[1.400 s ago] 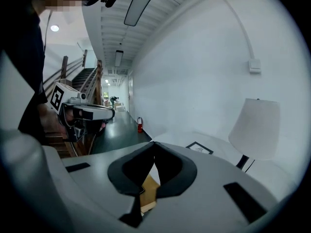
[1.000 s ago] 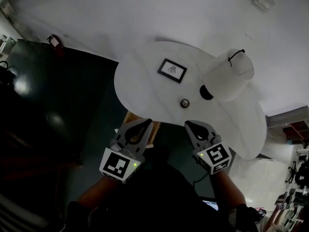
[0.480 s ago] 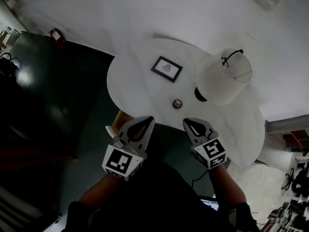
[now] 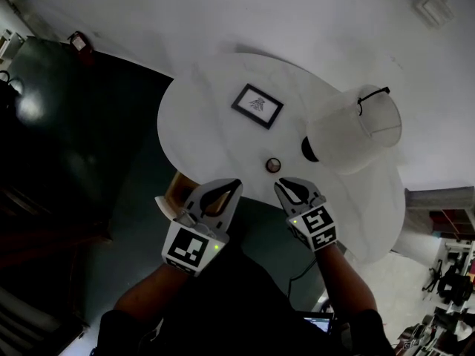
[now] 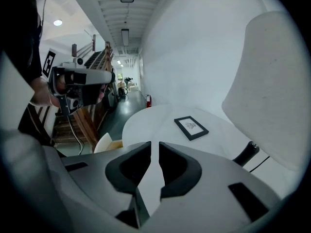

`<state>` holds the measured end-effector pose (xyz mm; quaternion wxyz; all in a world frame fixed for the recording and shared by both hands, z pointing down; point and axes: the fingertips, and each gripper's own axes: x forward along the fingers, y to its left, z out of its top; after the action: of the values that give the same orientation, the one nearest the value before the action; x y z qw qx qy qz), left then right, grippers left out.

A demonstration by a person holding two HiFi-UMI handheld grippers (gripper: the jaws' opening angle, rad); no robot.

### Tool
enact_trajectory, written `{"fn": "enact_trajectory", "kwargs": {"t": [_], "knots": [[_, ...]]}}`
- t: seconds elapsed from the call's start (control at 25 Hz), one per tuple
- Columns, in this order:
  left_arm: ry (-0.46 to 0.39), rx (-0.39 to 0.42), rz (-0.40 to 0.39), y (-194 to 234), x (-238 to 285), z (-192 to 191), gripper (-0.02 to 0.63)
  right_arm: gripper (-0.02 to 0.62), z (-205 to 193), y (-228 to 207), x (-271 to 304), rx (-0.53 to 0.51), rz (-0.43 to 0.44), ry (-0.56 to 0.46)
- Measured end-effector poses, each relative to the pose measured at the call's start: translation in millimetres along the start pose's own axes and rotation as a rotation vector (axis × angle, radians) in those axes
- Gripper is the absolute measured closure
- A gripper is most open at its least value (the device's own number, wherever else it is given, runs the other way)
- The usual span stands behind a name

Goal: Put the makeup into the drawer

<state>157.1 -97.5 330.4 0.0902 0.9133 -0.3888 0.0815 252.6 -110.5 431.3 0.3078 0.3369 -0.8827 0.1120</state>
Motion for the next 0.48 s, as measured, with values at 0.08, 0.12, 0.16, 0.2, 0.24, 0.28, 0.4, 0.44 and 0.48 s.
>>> {"fn": "enact_trajectory", "kwargs": {"t": [0.08,0.12,0.16,0.2,0.24,0.28,0.4,0.44,0.48], "knots": [[0.016,-0.005,-0.004,5,8,-11,0.597,0.574,-8,-7,13,-0.016,0.010,0.034],[0.019,-0.007,-0.004,7,12,-15,0.597,0.569,-13,-10,20,-0.022,0.014,0.051],[0.020,-0.008,-0.005,10,16,-19,0.597,0.539,-17,-14,26,-0.026,0.018,0.069],[0.020,-0.013,-0.006,12,19,-23,0.597,0.512,-20,-17,33,-0.030,0.022,0.086],[0.019,-0.022,-0.007,14,21,-28,0.597,0.498,-24,-20,39,-0.034,0.024,0.102],[0.017,-0.029,-0.008,16,23,-32,0.596,0.489,-27,-21,45,-0.039,0.025,0.117],[0.023,-0.024,-0.016,18,28,-39,0.597,0.449,-39,-26,59,-0.048,0.029,0.166],[0.023,-0.024,-0.017,18,29,-42,0.597,0.437,-43,-27,64,-0.051,0.029,0.182],[0.023,-0.025,-0.019,19,31,-44,0.597,0.423,-47,-29,67,-0.055,0.026,0.198]]}}
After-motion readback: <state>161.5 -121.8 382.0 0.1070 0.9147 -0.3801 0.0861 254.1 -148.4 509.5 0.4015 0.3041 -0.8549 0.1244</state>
